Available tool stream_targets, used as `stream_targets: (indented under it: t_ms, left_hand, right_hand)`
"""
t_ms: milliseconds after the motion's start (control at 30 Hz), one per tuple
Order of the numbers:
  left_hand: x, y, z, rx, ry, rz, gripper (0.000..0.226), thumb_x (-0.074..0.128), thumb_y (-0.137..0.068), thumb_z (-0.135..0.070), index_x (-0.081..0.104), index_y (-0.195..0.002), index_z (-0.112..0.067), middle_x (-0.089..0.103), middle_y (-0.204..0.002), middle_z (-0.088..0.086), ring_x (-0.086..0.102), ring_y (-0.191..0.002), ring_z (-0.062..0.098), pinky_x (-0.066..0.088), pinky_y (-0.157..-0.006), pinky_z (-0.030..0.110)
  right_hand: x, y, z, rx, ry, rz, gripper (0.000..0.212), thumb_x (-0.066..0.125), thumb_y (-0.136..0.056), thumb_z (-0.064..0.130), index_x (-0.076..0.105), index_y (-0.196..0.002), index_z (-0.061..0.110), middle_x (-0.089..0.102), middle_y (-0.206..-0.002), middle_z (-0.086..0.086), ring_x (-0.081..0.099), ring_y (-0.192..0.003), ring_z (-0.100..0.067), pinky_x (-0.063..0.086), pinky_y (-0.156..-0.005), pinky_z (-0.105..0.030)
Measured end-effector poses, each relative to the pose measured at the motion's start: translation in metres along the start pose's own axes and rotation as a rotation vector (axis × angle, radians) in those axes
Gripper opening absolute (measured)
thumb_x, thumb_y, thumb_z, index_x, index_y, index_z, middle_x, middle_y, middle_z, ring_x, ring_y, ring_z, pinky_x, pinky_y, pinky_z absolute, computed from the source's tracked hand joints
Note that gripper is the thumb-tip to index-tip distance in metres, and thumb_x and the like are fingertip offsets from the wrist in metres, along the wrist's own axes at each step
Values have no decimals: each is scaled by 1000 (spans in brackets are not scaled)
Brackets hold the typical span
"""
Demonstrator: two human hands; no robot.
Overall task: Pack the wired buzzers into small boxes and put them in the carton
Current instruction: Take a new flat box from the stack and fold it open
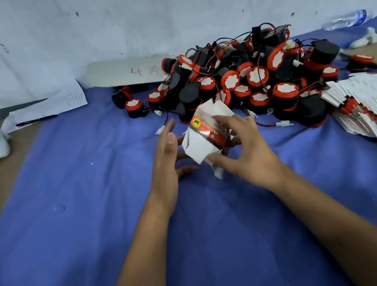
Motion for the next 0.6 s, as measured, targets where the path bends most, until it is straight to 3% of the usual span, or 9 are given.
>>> stream_targets:
  t_ms: [100, 167, 200, 267, 333, 433, 500, 600]
  left_hand:
    - [15, 3, -2, -36, 77, 138, 76, 61, -86, -61, 37, -156, -41, 63, -143, 4, 65, -126, 22, 59, -91, 39]
    - [26, 7, 1, -51, 80, 221, 79, 72, -84, -48, 36, -154, -46, 59, -147, 6, 60, -133, 24, 58, -99, 47]
    - [29, 8, 3, -53, 74, 235, 82, 77, -81, -44, 38, -153, -47, 59, -146, 6, 61, -133, 23, 56, -102, 49]
    - [29, 8, 5, -43, 57, 217, 89, 84, -73, -40, 42, -150, -48, 62, -141, 3, 64, -128, 19, 54, -106, 50]
    - [28, 7, 3, -19, 22, 206, 98, 86, -66, -42, 40, -152, -46, 62, -140, 0, 64, -127, 16, 55, -104, 41]
    - [30, 7, -3, 49, -71, 227, 104, 86, -64, -46, 35, -155, -43, 56, -146, -4, 59, -130, 7, 53, -96, 21]
    - [34, 9, -6, 70, -89, 232, 103, 86, -64, -45, 37, -154, -43, 55, -145, -6, 60, -126, 2, 52, -91, 14]
    - [32, 9, -8, 81, -70, 181, 93, 82, -68, -48, 42, -151, -42, 61, -140, -7, 64, -123, 10, 55, -97, 27]
  right_hand:
    - [2, -3, 4, 131, -589, 23, 39, 61, -89, 21, 60, -128, 23, 68, -118, -1, 61, -111, -23, 53, -88, -31]
    - [5, -1, 6, 249, -925, 45, 29, 51, -97, 27, 66, -119, 17, 70, -105, -4, 67, -99, -23, 57, -84, -33]
    - [7, 1, 6, 310, -1009, 43, 34, 50, -99, 37, 70, -117, 17, 68, -106, -9, 66, -102, -30, 58, -89, -38]
    - [9, 5, 4, 391, -1104, 14, 47, 49, -95, 57, 78, -111, 22, 63, -118, -21, 54, -121, -55, 49, -107, -57]
    - [11, 8, 1, 449, -1143, 1, 61, 46, -90, 64, 76, -115, 16, 61, -125, -29, 43, -130, -60, 39, -110, -67]
    - [17, 11, -1, 509, -1141, 45, 88, 41, -90, 66, 48, -143, -3, 50, -143, -35, 50, -132, -52, 37, -113, -66]
    - [19, 10, 4, 511, -1185, 79, 86, 43, -90, 64, 44, -144, -3, 45, -147, -34, 52, -133, -48, 38, -114, -64]
    - [25, 10, 6, 492, -1175, 159, 88, 44, -94, 58, 35, -143, -14, 28, -146, -48, 37, -135, -63, 31, -116, -68]
Point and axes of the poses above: each hand's wrist, its own y-axis away from the middle knuckle, its own x-axis out of the palm, z = x × y, the point moved 8 cm from there along -y, towards the middle knuckle
